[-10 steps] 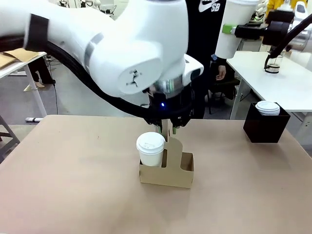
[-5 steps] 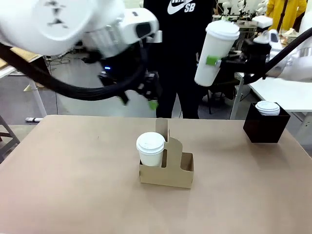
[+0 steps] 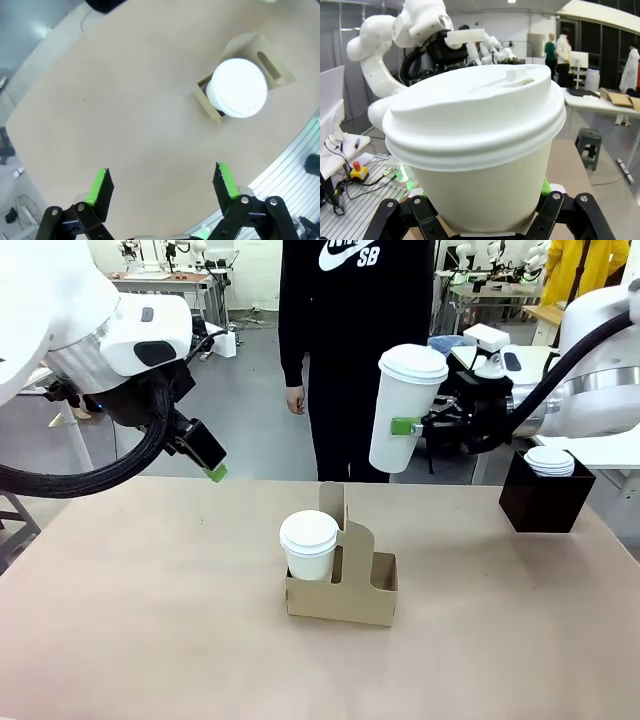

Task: Pour a drink into a cup and package it in a carrier.
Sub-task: Insert the held 600 ml Paper Cup into the Cup Carrier.

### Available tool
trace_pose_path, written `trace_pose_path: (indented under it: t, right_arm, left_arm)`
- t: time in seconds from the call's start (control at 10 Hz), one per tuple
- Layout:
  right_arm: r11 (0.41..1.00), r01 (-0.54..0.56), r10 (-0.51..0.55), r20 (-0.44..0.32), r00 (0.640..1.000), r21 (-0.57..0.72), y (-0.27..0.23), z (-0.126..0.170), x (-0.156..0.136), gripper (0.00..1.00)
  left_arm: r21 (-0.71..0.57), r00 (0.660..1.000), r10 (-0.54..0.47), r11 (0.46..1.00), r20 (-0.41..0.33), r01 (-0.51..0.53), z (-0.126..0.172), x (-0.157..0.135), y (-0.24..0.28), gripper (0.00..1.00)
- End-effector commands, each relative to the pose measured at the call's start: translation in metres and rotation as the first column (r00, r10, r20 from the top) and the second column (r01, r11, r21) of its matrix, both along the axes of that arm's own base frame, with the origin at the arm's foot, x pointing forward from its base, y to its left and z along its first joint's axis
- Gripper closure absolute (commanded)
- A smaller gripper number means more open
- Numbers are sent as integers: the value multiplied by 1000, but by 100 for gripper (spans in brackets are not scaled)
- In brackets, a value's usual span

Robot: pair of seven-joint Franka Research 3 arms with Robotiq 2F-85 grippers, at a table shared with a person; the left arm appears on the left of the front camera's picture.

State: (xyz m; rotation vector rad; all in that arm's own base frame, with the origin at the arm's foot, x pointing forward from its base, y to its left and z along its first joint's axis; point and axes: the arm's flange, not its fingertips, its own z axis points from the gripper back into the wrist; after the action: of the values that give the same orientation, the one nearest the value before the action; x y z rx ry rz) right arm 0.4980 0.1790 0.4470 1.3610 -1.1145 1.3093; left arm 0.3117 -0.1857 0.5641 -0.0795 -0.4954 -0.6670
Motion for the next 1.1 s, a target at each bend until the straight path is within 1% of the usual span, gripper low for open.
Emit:
trace_pose_path:
  t: [0.0,0.1,0.2,0.3,0.4,0.5,0.6,0.7,0.8,0.9,1.0]
  right_arm:
    - [999,25,-25,23,999,25,-5,16,6,19]
    - [999,25,-25,23,999,25,-5,16,6,19]
    - [1000,9,-9,10,1000,3,-4,5,3,19]
    - [997,-56,58,-38,998,51,-12,-14,-4,19]
    - [994,-87,92,-66,994,62,-6,-33,-13,19]
    - [990,-123,127,-60,990,67,-2,-45,-19,19]
    - [985,-160,165,-89,982,61,4,-57,-26,19]
    - [979,-191,197,-105,975,67,13,-68,-33,19]
    - [976,-208,214,-127,969,58,21,-76,-38,19]
    - [973,-224,230,-140,963,55,30,-83,-42,19]
    - [970,-238,243,-156,958,48,37,-92,-47,19]
  left_arm:
    - [-5,999,6,1000,-48,-6,10,2,-8,0]
    - [-5,999,6,1000,-48,-6,10,2,-8,0]
    - [1,1000,-1,1000,-12,1,2,0,-2,0]
    - [13,999,-42,999,34,41,-11,-1,18,0]
    - [5,998,-40,999,50,40,-24,2,37,0]
    - [19,997,-33,999,68,32,-32,5,48,0]
    - [-7,994,-83,996,68,84,-37,5,55,0]
    - [-10,991,-93,996,95,94,-40,4,66,0]
    - [-6,982,-122,992,146,124,-42,2,73,0]
    - [-5,962,-183,982,204,188,-45,-1,79,0]
    - [-17,940,-249,965,233,260,-50,-4,83,0]
